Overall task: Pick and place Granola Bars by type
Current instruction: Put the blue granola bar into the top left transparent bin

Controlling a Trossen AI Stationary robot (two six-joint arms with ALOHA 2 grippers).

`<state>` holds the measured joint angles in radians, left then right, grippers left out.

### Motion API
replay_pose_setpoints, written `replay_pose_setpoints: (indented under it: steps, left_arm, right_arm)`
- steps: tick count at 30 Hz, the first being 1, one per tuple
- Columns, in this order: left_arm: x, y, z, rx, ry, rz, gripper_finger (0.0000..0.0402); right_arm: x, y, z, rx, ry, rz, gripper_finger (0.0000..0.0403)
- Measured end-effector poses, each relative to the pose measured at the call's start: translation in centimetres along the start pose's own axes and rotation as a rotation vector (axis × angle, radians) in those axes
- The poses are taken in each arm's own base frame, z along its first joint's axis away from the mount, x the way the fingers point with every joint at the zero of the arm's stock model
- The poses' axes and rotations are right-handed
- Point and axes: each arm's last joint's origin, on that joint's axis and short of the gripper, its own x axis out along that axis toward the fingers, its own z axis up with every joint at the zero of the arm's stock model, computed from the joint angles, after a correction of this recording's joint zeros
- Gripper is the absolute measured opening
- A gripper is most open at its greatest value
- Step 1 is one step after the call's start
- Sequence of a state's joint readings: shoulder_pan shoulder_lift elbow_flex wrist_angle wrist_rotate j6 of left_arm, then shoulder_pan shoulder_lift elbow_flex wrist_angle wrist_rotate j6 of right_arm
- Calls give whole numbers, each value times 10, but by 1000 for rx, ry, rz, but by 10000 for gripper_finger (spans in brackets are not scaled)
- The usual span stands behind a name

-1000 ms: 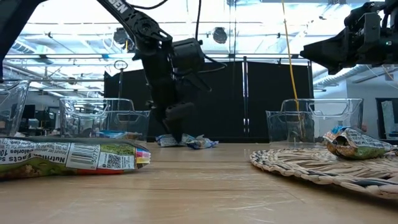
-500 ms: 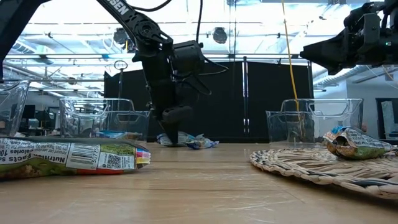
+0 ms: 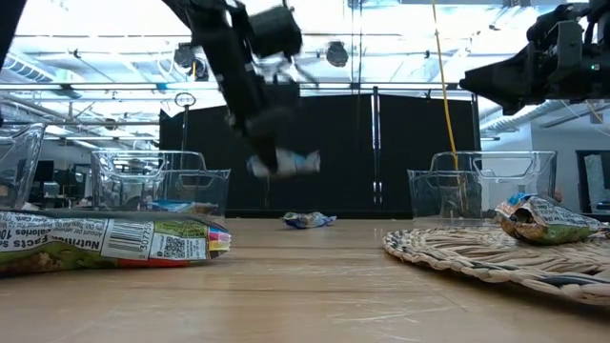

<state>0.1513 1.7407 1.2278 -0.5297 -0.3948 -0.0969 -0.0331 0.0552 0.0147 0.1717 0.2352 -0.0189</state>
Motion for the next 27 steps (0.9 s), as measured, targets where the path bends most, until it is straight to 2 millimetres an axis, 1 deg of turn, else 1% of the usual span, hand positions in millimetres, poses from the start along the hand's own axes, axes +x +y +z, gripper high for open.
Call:
replay_pose_setpoints:
  steps: [2, 5, 9, 13, 21, 27]
  left_arm:
    - [-19, 2, 2, 6, -49, 11, 8]
    - [-44, 5, 0, 0, -121, 6, 8]
    - [-67, 14, -15, -19, -178, 45, 10]
    - [-80, 24, -39, -84, -291, 36, 7]
    - [-93, 45, -102, -207, -569, -75, 7]
    - [-107, 59, -141, -288, -758, -111, 6]
  right_arm:
    - [0, 0, 0, -1, 4, 0, 114]
    - [0, 0, -2, -6, 25, 1, 114]
    - [0, 0, -4, -9, 36, 1, 114]
    - [0, 0, -3, -7, 35, 0, 114]
    - [0, 0, -3, 1, 26, 1, 114]
    - [0, 0, -2, 19, 20, 0, 114]
